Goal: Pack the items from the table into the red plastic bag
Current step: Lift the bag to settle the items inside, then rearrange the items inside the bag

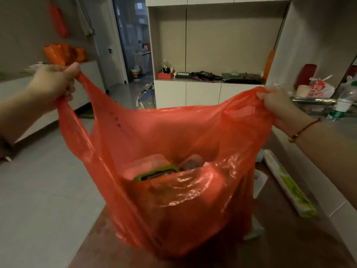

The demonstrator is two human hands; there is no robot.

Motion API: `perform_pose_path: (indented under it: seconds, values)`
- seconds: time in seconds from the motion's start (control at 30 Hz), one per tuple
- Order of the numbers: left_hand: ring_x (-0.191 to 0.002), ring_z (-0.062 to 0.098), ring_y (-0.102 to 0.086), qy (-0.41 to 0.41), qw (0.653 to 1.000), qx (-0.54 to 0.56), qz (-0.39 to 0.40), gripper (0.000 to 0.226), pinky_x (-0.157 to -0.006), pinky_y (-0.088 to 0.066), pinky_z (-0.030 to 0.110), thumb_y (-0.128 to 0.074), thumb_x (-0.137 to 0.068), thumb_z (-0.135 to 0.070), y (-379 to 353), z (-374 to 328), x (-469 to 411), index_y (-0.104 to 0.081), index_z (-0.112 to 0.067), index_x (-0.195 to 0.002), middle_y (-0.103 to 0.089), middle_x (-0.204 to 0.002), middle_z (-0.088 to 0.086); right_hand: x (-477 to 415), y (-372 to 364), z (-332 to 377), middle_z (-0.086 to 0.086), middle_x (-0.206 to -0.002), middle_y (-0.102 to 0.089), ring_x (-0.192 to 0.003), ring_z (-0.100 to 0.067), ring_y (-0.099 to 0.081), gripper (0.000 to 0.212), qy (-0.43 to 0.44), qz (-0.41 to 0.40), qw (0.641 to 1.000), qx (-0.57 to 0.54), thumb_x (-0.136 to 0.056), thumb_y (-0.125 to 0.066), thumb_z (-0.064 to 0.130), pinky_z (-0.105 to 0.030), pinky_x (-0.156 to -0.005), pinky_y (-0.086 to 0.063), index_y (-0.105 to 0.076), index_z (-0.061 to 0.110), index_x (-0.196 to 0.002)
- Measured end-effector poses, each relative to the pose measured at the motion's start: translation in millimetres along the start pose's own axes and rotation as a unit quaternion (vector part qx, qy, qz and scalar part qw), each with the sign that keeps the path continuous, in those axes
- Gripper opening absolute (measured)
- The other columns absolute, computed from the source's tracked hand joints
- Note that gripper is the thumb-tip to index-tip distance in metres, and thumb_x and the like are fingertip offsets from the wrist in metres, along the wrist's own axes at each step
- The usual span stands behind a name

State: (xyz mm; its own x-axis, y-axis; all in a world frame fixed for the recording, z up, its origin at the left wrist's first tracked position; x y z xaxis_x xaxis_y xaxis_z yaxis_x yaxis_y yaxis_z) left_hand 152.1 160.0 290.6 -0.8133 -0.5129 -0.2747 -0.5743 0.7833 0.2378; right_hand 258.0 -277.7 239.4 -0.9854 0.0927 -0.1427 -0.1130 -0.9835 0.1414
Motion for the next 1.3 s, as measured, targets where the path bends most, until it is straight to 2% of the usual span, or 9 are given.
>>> perform_pose_path:
  seconds: [0.23, 0.43, 0.53, 0.63, 0.8, 0.87, 0.97, 1.1, 1.3]
  values:
    - [-0.025, 0.006, -0.031, 0.018, 0.98, -0.145, 0.138, 0.044, -0.034, -0.028, 0.011, -0.053, -0.088, -0.038, -18, 35, 23, -0.054, 0.004, -0.075, -0.038, -0.041, 0.0, 14, -27, -30, -0.004, -0.061, -0.049, -0.037, -0.005, -0.049, 0.026, -0.038, 0.098, 0.991, 0.087, -0.092, -0.041, 0.003, -0.016, -0.04, -0.04, -0.056, 0.015, -0.075]
    - [-0.026, 0.009, -0.037, 0.043, 0.952, -0.241, 0.185, 0.043, -0.031, -0.035, 0.015, -0.052, -0.089, -0.035, -33, 50, 43, -0.063, -0.013, -0.054, -0.044, -0.046, 0.004, 13, -26, -59, -0.004, -0.066, -0.057, -0.053, -0.012, -0.057, 0.014, -0.054, 0.141, 0.978, 0.146, -0.092, -0.048, 0.01, -0.02, -0.049, -0.05, -0.062, 0.011, -0.089]
    - [-0.068, 0.025, -0.067, -0.025, 0.893, -0.415, 0.175, 0.035, -0.059, -0.051, 0.029, -0.054, -0.085, -0.045, -45, 43, 49, -0.065, -0.013, -0.097, -0.065, -0.077, 0.006, 17, -28, -72, -0.003, -0.065, -0.055, -0.057, -0.014, -0.05, 0.018, -0.016, 0.169, 0.952, 0.254, -0.089, -0.052, 0.008, -0.025, -0.056, -0.042, -0.06, 0.012, -0.074]
    - [-0.122, 0.031, -0.05, -0.23, 0.796, -0.543, 0.136, 0.075, -0.096, -0.041, 0.041, -0.047, -0.076, -0.067, -77, 31, 60, -0.041, -0.02, -0.134, -0.053, -0.132, 0.008, 20, -29, -82, -0.002, -0.067, -0.056, -0.064, -0.015, -0.052, 0.024, 0.024, 0.168, 0.94, 0.295, -0.087, -0.053, 0.008, -0.029, -0.066, -0.04, -0.057, 0.017, -0.066]
    - [-0.139, 0.029, -0.029, -0.313, 0.67, -0.618, 0.268, 0.124, -0.113, -0.02, 0.044, 0.007, -0.045, -0.093, -148, 54, 64, -0.017, -0.027, -0.147, -0.029, -0.153, 0.007, 32, -28, -88, 0.005, -0.068, -0.058, -0.059, -0.001, -0.056, 0.023, 0.093, 0.222, 0.928, 0.283, -0.086, -0.057, 0.007, -0.019, -0.064, -0.043, -0.059, 0.021, -0.067]
    - [-0.142, 0.031, -0.022, -0.29, 0.643, -0.65, 0.281, 0.113, -0.114, -0.015, 0.047, -0.01, -0.055, -0.092, -170, 70, 54, -0.004, -0.029, -0.148, -0.017, -0.157, 0.007, 33, -20, -95, -0.003, -0.074, -0.064, -0.065, -0.001, -0.061, 0.011, 0.077, 0.266, 0.918, 0.283, -0.086, -0.059, 0.011, -0.025, -0.07, -0.047, -0.064, 0.012, -0.077]
    - [-0.137, 0.031, -0.031, -0.253, 0.645, -0.663, 0.282, 0.094, -0.112, -0.02, 0.045, -0.041, -0.075, -0.074, -188, 90, 37, -0.004, -0.029, -0.149, -0.027, -0.153, 0.007, 35, 2, -107, -0.003, -0.096, -0.071, -0.087, -0.01, -0.068, 0.02, 0.015, 0.305, 0.93, 0.205, -0.083, -0.062, 0.028, -0.027, -0.078, -0.054, -0.066, 0.017, -0.099]
    - [-0.122, 0.026, -0.048, -0.252, 0.64, -0.672, 0.275, 0.058, -0.103, -0.03, 0.037, -0.045, -0.086, -0.056, -197, 110, 26, -0.045, -0.023, -0.134, -0.053, -0.131, 0.003, 39, 50, -173, -0.01, -0.11, -0.064, -0.1, -0.026, -0.064, 0.039, -0.04, 0.094, 0.986, 0.132, -0.079, -0.063, 0.044, -0.038, -0.083, -0.054, -0.058, 0.022, -0.111]
    - [-0.106, 0.024, -0.059, -0.276, 0.731, -0.565, 0.265, 0.031, -0.101, -0.031, 0.035, -0.047, -0.092, -0.039, -211, 118, 23, -0.062, -0.02, -0.11, -0.068, -0.111, 0.004, 134, 23, -315, -0.001, -0.142, -0.039, -0.127, -0.022, -0.041, 0.109, -0.126, 0.211, 0.872, 0.424, -0.054, -0.048, 0.079, -0.035, -0.103, -0.039, -0.024, 0.022, -0.144]
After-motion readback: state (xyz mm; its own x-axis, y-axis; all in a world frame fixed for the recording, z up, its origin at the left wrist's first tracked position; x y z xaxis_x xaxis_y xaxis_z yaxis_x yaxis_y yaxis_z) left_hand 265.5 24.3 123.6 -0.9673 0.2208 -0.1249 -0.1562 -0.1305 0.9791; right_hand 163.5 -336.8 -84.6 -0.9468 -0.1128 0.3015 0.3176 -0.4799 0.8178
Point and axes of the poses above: each hand's wrist, its own x-axis away from the middle knuckle, its own y-axis out of the back of the hand, z = x × y, the point moved 4 cm from there along -x, towards the middle knuckle
